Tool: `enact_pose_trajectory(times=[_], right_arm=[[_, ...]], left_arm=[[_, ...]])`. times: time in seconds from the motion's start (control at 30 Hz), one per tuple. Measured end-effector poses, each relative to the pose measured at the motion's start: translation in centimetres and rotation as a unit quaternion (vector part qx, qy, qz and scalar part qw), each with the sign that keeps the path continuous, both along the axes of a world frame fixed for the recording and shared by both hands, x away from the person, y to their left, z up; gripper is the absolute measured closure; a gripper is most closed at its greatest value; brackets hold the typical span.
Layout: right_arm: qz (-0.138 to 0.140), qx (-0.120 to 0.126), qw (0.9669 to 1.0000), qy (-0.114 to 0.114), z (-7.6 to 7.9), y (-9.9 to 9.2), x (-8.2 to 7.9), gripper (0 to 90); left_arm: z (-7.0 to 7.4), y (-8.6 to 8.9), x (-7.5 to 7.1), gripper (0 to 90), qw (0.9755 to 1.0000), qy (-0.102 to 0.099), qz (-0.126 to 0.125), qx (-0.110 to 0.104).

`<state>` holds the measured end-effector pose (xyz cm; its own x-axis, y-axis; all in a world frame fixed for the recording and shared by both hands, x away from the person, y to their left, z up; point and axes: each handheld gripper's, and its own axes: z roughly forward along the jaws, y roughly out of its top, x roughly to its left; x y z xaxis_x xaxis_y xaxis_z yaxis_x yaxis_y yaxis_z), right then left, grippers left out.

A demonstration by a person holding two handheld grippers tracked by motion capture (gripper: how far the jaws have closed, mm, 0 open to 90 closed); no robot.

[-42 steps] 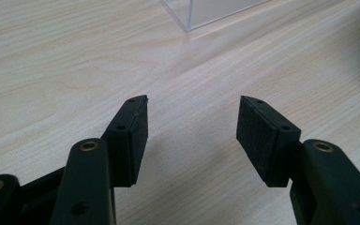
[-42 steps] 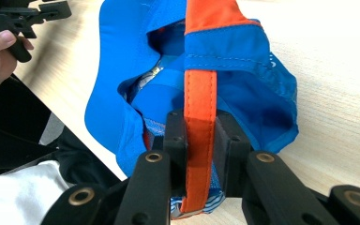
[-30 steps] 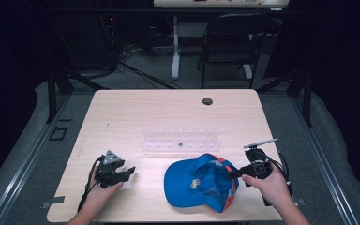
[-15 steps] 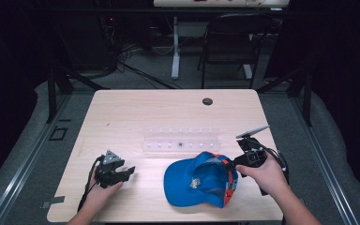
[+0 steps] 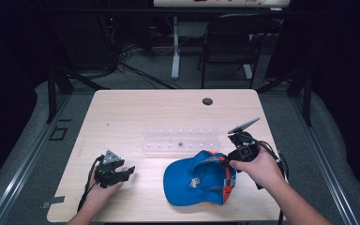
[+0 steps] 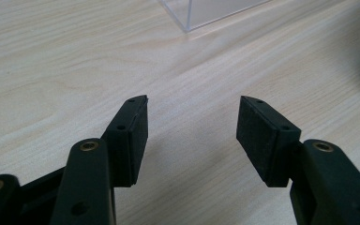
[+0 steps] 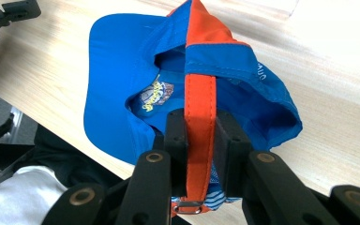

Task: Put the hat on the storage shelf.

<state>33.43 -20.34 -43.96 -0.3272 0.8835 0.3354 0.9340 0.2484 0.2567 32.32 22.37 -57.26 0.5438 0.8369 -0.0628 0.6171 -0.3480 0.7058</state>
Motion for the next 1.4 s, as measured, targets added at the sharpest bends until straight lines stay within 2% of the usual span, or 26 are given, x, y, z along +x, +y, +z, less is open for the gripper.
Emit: enact_pose_trajectory(times=[0.03, 0.1, 0.13, 0.2, 0.23, 0.27, 0.3, 0.4, 0.43, 0.47, 0.63, 0.67, 0.7, 0.87, 0.93, 0.97, 1.03, 1.13, 1.23, 1.4], right_arm=[[0.009, -0.004, 0.9999, 0.004, 0.2, 0.1, 0.1, 77.3], [0.007, -0.006, 1.0000, 0.001, 0.5, 0.4, 0.1, 77.2], [0.017, -0.007, 0.9998, 0.001, 0.6, 0.4, 0.2, 77.3], [0.017, -0.010, 0.9998, 0.001, 0.9, 0.6, 0.3, 77.2], [0.007, -0.012, 0.9999, 0.000, 1.0, 0.8, 0.3, 77.3], [0.015, -0.018, 0.9997, 0.002, 1.2, 0.8, 0.4, 77.3], [0.008, -0.017, 0.9998, 0.000, 1.2, 0.9, 0.4, 77.2], [0.010, -0.024, 0.9997, -0.001, 1.6, 1.1, 0.5, 77.2], [0.020, -0.027, 0.9994, 0.003, 1.9, 1.1, 0.6, 77.2], [0.011, -0.026, 0.9996, -0.001, 2.0, 1.2, 0.6, 77.2], [0.021, -0.036, 0.9992, -0.001, 2.9, 1.6, 0.8, 77.2], [0.015, -0.036, 0.9992, -0.002, 3.0, 1.8, 0.8, 77.2], [0.023, -0.038, 0.9990, 0.003, 3.2, 1.8, 0.9, 77.2], [0.019, -0.044, 0.9989, 0.004, 4.0, 2.2, 1.2, 77.2], [0.007, -0.036, 0.9993, 0.001, 4.2, 2.4, 1.3, 77.3], [0.014, -0.038, 0.9992, 0.007, 4.5, 2.3, 1.4, 77.3], [0.006, -0.032, 0.9995, 0.008, 4.9, 2.5, 1.5, 77.3], [0.012, -0.034, 0.9993, 0.013, 5.6, 2.6, 1.6, 77.4], [0.010, -0.032, 0.9994, 0.006, 6.1, 3.0, 1.5, 77.4], [0.020, -0.033, 0.9992, 0.009, 7.3, 3.2, 1.7, 77.4]], left_arm=[[0.0, 0.0, 0.0, 44.0, 1.0000, 0.000, 0.000, 0.000], [0.0, 0.0, 0.0, 44.0, 1.0000, 0.000, 0.000, 0.000], [0.0, 0.0, 0.0, 44.0, 1.0000, 0.000, -0.001, 0.000], [0.0, 0.1, 0.0, 44.0, 1.0000, 0.000, -0.001, -0.001], [0.0, 0.0, 0.0, 44.0, 1.0000, 0.000, -0.001, -0.001], [0.0, 0.0, 0.0, 44.0, 1.0000, 0.000, -0.001, -0.001], [0.0, 0.0, 0.0, 44.0, 1.0000, 0.000, -0.001, -0.001], [0.0, 0.0, 0.0, 44.0, 1.0000, 0.000, -0.001, 0.000], [0.0, 0.0, 0.0, 44.0, 1.0000, 0.000, -0.001, 0.000], [0.0, 0.0, 0.0, 44.0, 1.0000, -0.001, -0.001, 0.000], [0.0, 0.0, 0.0, 44.0, 1.0000, -0.001, -0.001, -0.001], [0.0, -0.1, 0.0, 44.0, 1.0000, 0.000, -0.001, -0.001], [0.0, -0.1, 0.0, 44.0, 1.0000, 0.000, 0.000, -0.002], [0.0, 0.0, 0.0, 44.0, 1.0000, 0.000, 0.000, 0.000], [0.0, 0.0, 0.0, 44.0, 1.0000, 0.000, -0.001, 0.000], [0.0, 0.0, 0.0, 44.0, 1.0000, 0.000, -0.001, 0.000], [0.0, 0.0, 0.0, 44.0, 1.0000, -0.001, -0.002, 0.000], [0.0, 0.0, 0.0, 44.0, 1.0000, -0.001, -0.002, -0.001], [0.0, 0.0, 0.0, 44.0, 1.0000, -0.001, -0.002, -0.001], [0.1, 0.0, 0.0, 44.0, 1.0000, 0.003, -0.006, 0.000]])
